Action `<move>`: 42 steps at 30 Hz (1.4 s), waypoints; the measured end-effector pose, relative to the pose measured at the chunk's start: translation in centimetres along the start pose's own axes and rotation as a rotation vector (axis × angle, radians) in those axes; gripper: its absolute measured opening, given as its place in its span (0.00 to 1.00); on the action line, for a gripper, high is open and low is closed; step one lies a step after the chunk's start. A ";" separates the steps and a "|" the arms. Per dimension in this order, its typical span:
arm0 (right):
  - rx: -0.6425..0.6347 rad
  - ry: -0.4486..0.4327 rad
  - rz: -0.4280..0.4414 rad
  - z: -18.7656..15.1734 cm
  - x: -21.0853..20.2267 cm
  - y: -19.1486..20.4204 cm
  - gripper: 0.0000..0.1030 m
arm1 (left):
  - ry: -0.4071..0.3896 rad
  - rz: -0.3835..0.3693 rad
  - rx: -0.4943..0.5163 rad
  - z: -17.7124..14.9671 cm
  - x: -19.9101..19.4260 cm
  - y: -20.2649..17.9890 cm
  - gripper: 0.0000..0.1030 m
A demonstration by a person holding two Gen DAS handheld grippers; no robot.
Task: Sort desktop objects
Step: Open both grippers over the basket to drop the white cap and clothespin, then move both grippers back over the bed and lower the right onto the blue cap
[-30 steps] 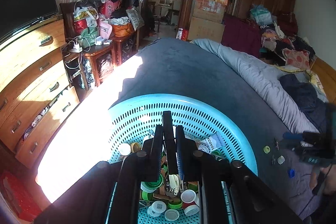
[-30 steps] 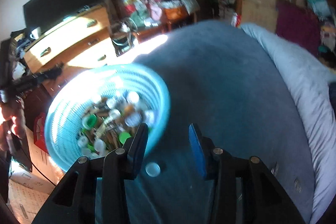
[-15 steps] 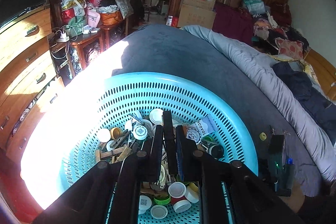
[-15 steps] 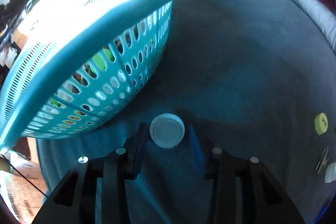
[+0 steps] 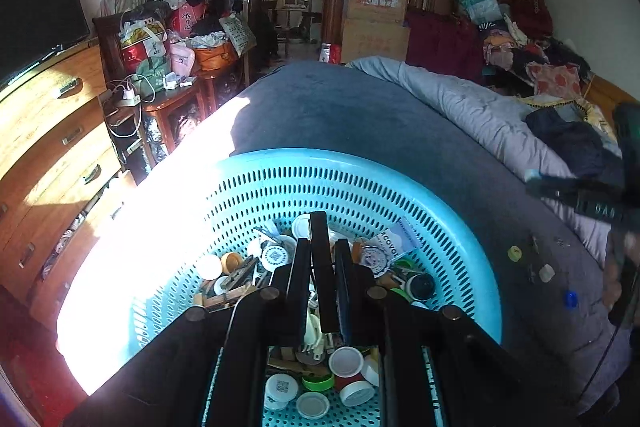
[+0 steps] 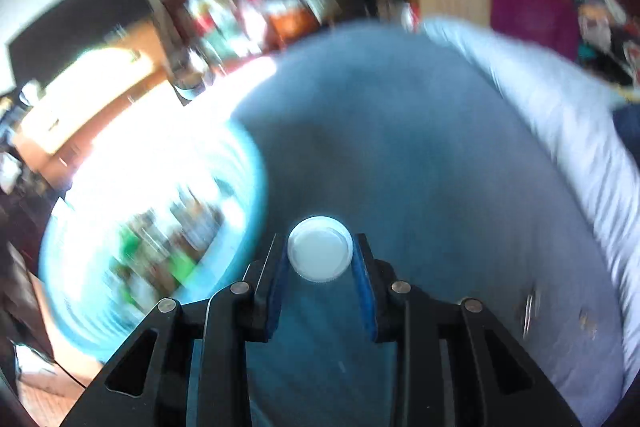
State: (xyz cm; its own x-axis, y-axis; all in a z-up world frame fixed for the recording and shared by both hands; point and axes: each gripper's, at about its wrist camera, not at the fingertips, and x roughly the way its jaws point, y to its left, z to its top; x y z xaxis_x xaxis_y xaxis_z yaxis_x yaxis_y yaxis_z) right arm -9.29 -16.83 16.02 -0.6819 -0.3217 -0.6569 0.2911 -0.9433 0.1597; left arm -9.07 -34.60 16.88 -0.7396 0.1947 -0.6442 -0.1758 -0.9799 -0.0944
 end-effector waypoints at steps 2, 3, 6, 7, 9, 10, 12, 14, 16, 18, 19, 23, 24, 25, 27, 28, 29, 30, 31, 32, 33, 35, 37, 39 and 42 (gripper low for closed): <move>-0.038 -0.053 0.044 2.5 -1.8 2.1 0.29 | -0.019 -0.052 -0.020 0.1 -0.7 0.2 0.12; -0.059 -0.074 0.065 3.4 -2.5 3.6 0.29 | -0.032 -0.075 -0.033 0.2 -1.1 0.4 0.12; -0.121 -0.109 0.118 5.2 -3.8 7.1 0.29 | -0.059 -0.089 -0.042 0.2 -2.1 0.6 0.12; -0.135 -0.110 0.134 5.4 -3.7 8.2 0.29 | -0.064 -0.091 -0.045 0.2 -2.4 0.8 0.12; -0.157 -0.111 0.151 5.8 -3.5 9.5 0.29 | -0.071 -0.085 -0.042 0.1 -2.8 0.9 0.12; -0.161 -0.108 0.160 5.9 -2.9 10.0 0.29 | -0.076 -0.087 -0.044 0.1 -2.9 1.0 0.12; -0.164 -0.103 0.174 5.5 -3.1 11.0 0.29 | -0.086 -0.085 -0.047 -0.2 -3.4 1.2 0.12; -0.163 -0.096 0.182 5.4 -2.8 11.6 0.29 | -0.085 -0.077 -0.051 -0.3 -3.6 1.4 0.12; -0.166 -0.089 0.189 5.0 -2.3 11.8 0.29 | -0.082 -0.070 -0.054 -0.3 -3.5 1.6 0.12; -0.171 -0.084 0.193 5.0 -1.9 12.2 0.29 | -0.080 -0.057 -0.053 -0.4 -3.6 1.7 0.12; -0.173 -0.081 0.195 5.1 -1.6 12.3 0.29 | -0.080 -0.053 -0.053 -0.4 -3.6 1.7 0.12; -0.170 -0.054 0.207 4.9 -0.6 12.4 0.30 | -0.078 -0.038 -0.046 -0.4 -3.3 1.3 0.12; -0.169 -0.051 0.209 4.9 -0.3 12.6 0.30 | -0.074 -0.046 -0.044 -0.4 -3.2 1.2 0.12; -0.169 -0.049 0.212 4.8 -0.2 12.6 0.32 | -0.076 -0.042 -0.041 -0.4 -3.1 1.1 0.12; -0.162 -0.041 0.226 4.8 -0.1 12.6 0.46 | -0.077 -0.040 -0.034 -0.4 -3.2 0.8 0.19; -0.160 -0.049 0.225 4.7 -0.3 12.6 0.55 | -0.079 -0.043 -0.034 -0.3 -3.2 0.9 0.26; -0.157 -0.054 0.226 4.7 -0.5 12.5 0.57 | -0.085 -0.040 -0.031 -0.3 -3.3 0.8 0.31; -0.152 -0.058 0.229 4.7 -0.7 12.5 0.57 | -0.088 -0.036 -0.027 -0.3 -3.5 0.7 0.34; -0.147 -0.067 0.227 4.6 -0.9 12.4 0.57 | -0.091 -0.030 -0.026 -0.3 -3.7 0.7 0.41; -0.141 -0.078 0.225 4.6 -1.3 12.1 0.57 | -0.094 -0.025 -0.029 -0.3 -3.8 0.6 0.43; -0.133 -0.088 0.223 4.4 -1.7 11.8 0.57 | -0.093 -0.025 -0.032 -0.2 -4.0 0.5 0.43; -0.115 -0.121 0.205 3.6 -3.0 10.6 0.60 | -0.090 -0.040 -0.026 -0.3 -4.4 0.1 0.43; -0.086 -0.161 0.154 1.5 -4.7 8.6 0.81 | -0.089 -0.065 0.003 -0.4 -5.0 -1.0 0.44; -0.044 -0.165 0.091 -2.1 -5.9 5.7 0.86 | -0.091 -0.120 0.062 -0.9 -5.7 -3.4 0.44; 0.053 -0.077 -0.026 -9.2 -6.4 -0.3 0.86 | -0.081 -0.220 0.167 -2.1 -6.4 -8.4 0.45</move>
State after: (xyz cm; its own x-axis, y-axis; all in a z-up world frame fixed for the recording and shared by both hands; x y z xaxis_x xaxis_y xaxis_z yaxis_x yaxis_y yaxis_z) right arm 1.15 -13.71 13.40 -0.7387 -0.3005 -0.6033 0.2382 -0.9537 0.1835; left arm -1.45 -27.70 20.19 -0.7199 0.4117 -0.5588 -0.4376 -0.8941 -0.0951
